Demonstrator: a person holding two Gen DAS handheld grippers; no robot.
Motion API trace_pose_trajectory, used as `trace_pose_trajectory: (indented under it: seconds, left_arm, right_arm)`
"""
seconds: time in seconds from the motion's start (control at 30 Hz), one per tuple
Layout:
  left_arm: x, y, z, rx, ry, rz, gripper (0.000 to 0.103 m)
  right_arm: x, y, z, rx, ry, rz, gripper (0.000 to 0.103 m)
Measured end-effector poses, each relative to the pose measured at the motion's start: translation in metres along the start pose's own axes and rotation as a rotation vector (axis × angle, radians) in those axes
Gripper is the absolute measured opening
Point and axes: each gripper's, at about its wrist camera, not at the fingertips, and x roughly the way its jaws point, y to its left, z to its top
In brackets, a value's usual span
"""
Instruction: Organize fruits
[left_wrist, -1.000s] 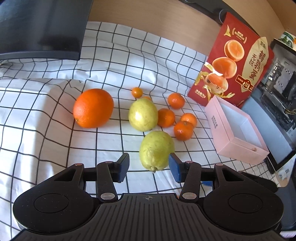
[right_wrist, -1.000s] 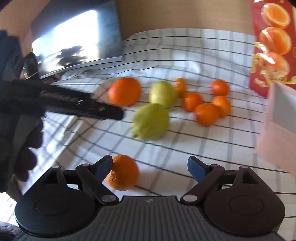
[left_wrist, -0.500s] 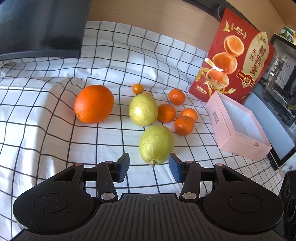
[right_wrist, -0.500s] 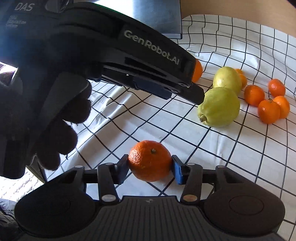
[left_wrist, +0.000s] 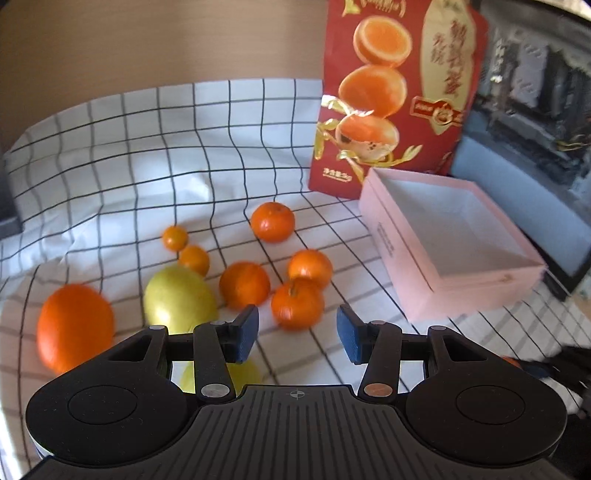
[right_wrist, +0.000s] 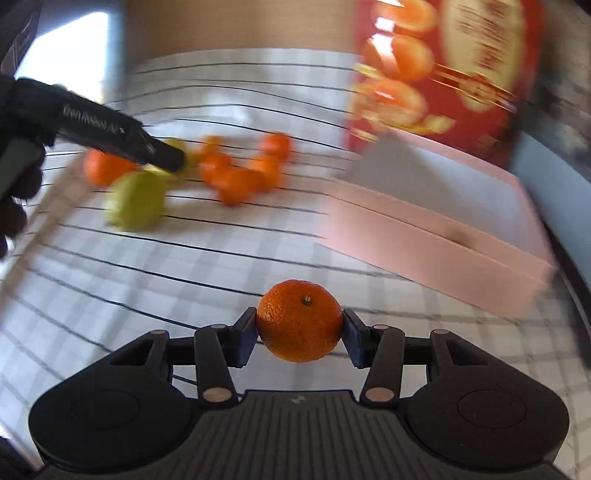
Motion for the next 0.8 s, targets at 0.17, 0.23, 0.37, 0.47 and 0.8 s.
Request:
trace_pose_trajectory:
  seconds: [0.17,0.23,0.37,0.47,0.8]
  left_arm:
    - [0.042,-0.012,0.016,0.023,0.076,0.037,0.052]
    - [0.052,-0.013,0.016,0.028,0.096,0.061,0.052]
    - [0.064,-0.020,0.012,0.057,0.093,0.087,0.054]
    - [0.067,-0.026,0.011,0.097,0.085,0.100,0.055]
    - [0.055,-0.026,0.005,0.113,0.055,0.105,0.046]
  right_arm:
    - [0.004,-0.016,-0.007,0.105,-0.018,-0.056,0.054]
    - [0.005,-0.015,-0.008,0.112,-0.027,-0.076,0.065]
    - [0.007,-0.015,-0.015,0.093,-0.031,-0.112,0.080]
    - [0.008,-0.020,-0.019,0.130,-0.055,-0.120,0.089]
    - [0.008,-0.031,-0.025,0.158,-0.055,-0.091,0.098]
